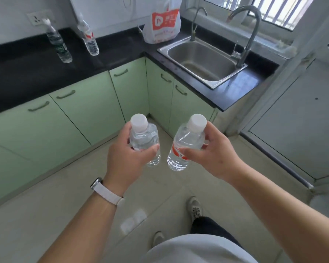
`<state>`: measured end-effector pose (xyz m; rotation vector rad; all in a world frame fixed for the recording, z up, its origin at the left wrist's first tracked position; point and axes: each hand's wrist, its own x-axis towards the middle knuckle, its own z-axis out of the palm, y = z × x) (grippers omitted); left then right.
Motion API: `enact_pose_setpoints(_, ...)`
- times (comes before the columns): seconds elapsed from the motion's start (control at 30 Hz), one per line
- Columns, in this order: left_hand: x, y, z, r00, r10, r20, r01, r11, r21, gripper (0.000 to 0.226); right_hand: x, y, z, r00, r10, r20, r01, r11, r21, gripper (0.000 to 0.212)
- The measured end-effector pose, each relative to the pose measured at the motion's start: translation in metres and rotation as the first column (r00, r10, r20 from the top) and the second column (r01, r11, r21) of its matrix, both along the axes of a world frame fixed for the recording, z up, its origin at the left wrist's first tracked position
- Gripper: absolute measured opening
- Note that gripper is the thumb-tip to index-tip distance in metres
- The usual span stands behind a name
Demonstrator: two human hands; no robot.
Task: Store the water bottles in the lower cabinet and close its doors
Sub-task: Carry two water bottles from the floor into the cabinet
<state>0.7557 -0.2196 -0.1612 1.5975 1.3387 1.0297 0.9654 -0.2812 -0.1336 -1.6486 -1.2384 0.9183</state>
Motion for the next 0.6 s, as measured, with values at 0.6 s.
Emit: enact_pose_setpoints(0.6,0.036,0.088,0.033,0.924,0.381,-0.046,-0.382,0.923,-0.038,0.055,0.04,0.204,0.007,0.884,0.466,-0.017,-0.463,0.882,0.09,0.051)
